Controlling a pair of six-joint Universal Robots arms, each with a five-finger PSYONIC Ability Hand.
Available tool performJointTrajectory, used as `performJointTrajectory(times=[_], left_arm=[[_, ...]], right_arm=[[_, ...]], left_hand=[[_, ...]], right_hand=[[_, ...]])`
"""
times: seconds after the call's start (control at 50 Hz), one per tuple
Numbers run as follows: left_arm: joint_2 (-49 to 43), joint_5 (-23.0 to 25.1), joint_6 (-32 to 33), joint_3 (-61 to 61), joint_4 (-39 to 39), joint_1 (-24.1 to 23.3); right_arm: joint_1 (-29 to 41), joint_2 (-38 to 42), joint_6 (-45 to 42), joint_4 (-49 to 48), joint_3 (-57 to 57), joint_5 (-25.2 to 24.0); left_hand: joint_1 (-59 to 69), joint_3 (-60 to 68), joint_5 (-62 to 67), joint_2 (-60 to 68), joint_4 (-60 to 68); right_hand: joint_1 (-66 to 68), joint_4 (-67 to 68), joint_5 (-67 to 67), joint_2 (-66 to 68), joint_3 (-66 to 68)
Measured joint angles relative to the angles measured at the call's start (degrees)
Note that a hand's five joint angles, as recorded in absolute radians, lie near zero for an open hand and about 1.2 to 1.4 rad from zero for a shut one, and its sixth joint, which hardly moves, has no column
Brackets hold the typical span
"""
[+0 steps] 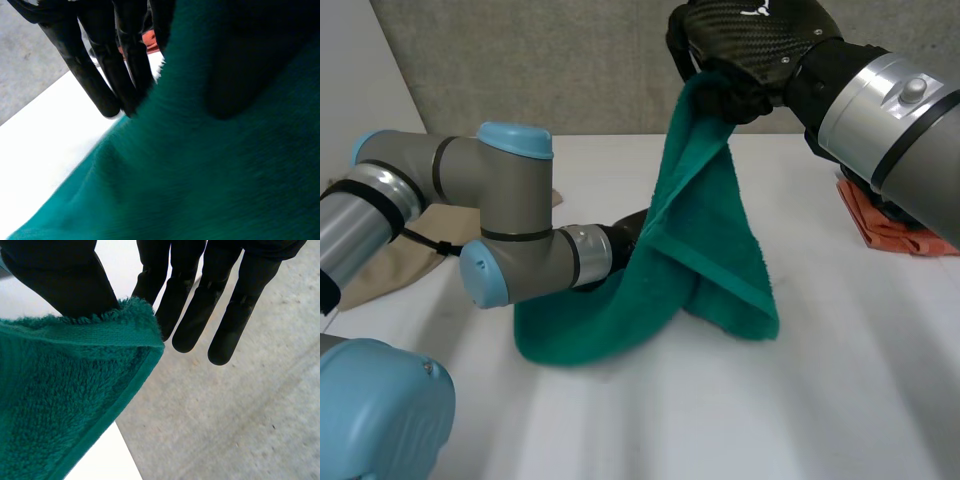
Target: Fold the laundry.
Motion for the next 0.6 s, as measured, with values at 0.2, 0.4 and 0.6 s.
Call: performJointTrajectory(times=[0.2, 0.4, 0.6], left_arm=[[5.97, -13.66, -10.75, 6.17, 7.56, 2.87], [24.02, -29.47, -17.42, -5.57, 19.6, 4.28], [38.52, -32.95, -9.87, -36.46, 27.63, 2.69]], right_arm=[[-2.85, 7.48, -0.23, -0.12, -7.35, 7.73], [-3.89, 10.22, -1.62, -0.36, -11.2, 12.81], [-3.96, 10.67, -2.81, -0.8, -3.93, 12.28]], left_hand=[[2.17, 7.45, 6.18, 8.22, 8.02], [2.17, 7.45, 6.18, 8.25, 8.03], [2.17, 7.54, 6.18, 8.3, 8.07]], right_hand=[[0.0, 0.05, 0.0, 0.0, 0.0], [0.0, 0.16, 0.0, 0.0, 0.0], [0.0, 0.17, 0.08, 0.0, 0.0]])
